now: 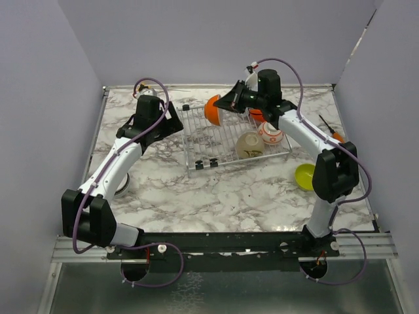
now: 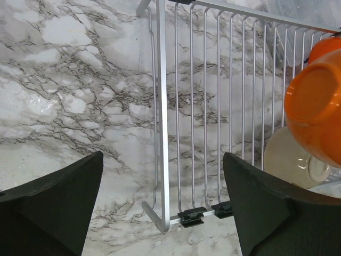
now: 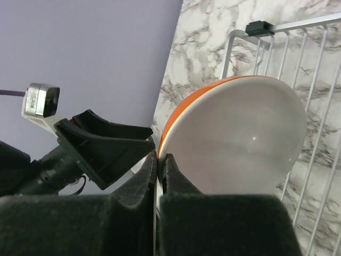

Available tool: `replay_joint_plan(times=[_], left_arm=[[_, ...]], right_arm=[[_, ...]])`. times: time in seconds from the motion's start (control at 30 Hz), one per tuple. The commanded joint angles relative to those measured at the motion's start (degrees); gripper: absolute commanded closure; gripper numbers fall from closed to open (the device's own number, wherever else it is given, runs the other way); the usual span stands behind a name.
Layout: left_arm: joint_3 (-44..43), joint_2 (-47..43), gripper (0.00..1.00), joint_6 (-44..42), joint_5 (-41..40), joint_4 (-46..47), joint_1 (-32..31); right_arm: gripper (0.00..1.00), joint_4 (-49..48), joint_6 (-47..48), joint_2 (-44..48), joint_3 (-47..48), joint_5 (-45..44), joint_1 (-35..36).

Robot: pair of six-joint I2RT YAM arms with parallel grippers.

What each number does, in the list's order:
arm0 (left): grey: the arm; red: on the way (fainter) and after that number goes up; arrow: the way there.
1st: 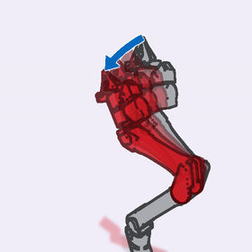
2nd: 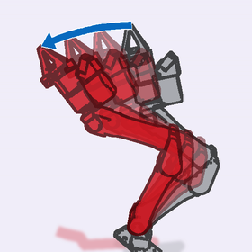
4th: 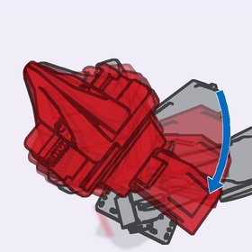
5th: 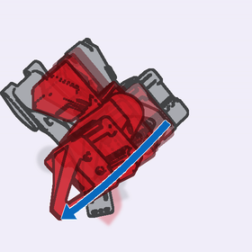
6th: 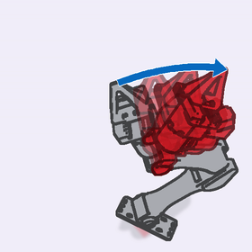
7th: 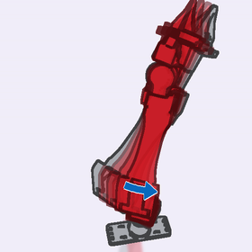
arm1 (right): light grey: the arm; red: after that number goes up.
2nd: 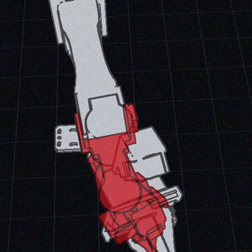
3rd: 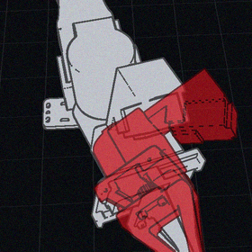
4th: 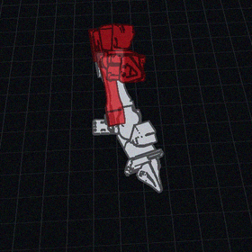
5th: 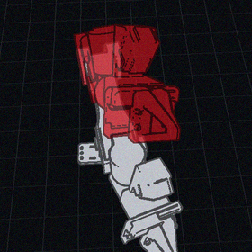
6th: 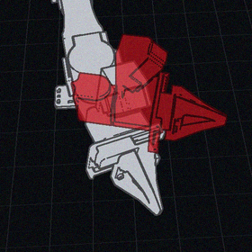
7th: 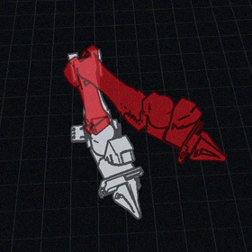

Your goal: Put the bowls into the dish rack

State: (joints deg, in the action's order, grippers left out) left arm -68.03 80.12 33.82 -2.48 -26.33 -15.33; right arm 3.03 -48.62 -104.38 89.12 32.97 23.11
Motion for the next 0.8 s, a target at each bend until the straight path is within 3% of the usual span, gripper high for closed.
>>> replay_joint_plan(times=[0.0,0.33,0.77], left_arm=[[0.8,-2.3,0.06,0.2,-2.1,-1.0,0.4],[1.5,-2.1,0.06,0.9,-2.1,-1.1,0.5],[1.5,-0.9,0.06,1.0,-1.8,-1.0,0.4]], right_arm=[[0.99,-6.9,-5.0,-5.1,3.9,8.2,1.0],[0.99,-7.3,-9.9,-16.9,10.9,16.0,3.2],[0.99,-5.3,-9.3,-23.5,14.4,19.2,3.2]])
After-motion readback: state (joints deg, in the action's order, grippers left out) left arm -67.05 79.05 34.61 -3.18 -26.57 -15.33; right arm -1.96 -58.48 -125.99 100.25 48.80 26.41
